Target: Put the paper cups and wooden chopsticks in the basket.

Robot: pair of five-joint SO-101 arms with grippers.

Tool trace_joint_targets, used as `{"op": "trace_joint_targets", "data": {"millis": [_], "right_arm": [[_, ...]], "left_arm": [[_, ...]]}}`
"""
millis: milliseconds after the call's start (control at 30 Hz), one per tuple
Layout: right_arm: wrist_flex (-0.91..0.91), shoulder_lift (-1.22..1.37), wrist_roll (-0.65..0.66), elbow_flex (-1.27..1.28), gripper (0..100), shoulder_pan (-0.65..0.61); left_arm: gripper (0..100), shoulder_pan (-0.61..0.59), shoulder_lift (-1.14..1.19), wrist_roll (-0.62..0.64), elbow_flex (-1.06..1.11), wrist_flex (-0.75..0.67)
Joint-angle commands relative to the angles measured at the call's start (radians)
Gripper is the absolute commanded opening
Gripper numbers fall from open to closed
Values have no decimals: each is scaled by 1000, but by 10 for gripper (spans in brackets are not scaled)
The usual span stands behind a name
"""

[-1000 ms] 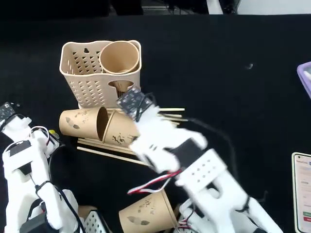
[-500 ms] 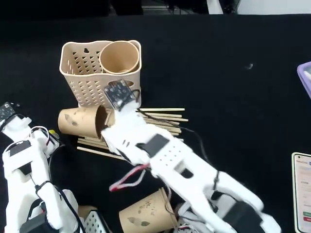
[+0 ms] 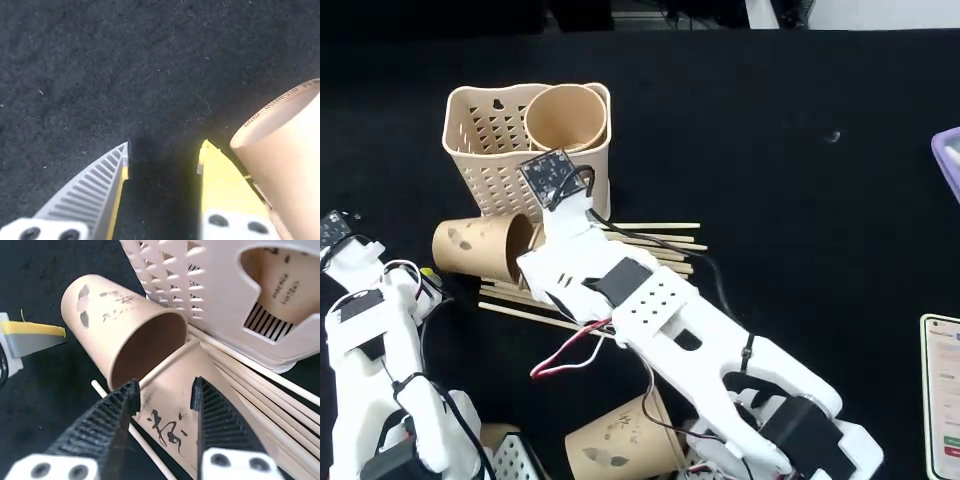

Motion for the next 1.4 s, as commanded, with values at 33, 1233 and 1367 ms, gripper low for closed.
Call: {"op": "trace_joint_targets", "data": {"millis": [33,1233,1367], "right_arm": [[-68,42,-26,-50,175,-17],[222,4,61,-85,174,109],[344,-88,230,-85,171,172]], "left_arm": [[224,2,-25,5,-8,-9],[224,1,-26,5,-8,-9],[224,1,-26,5,-10,-9]]}}
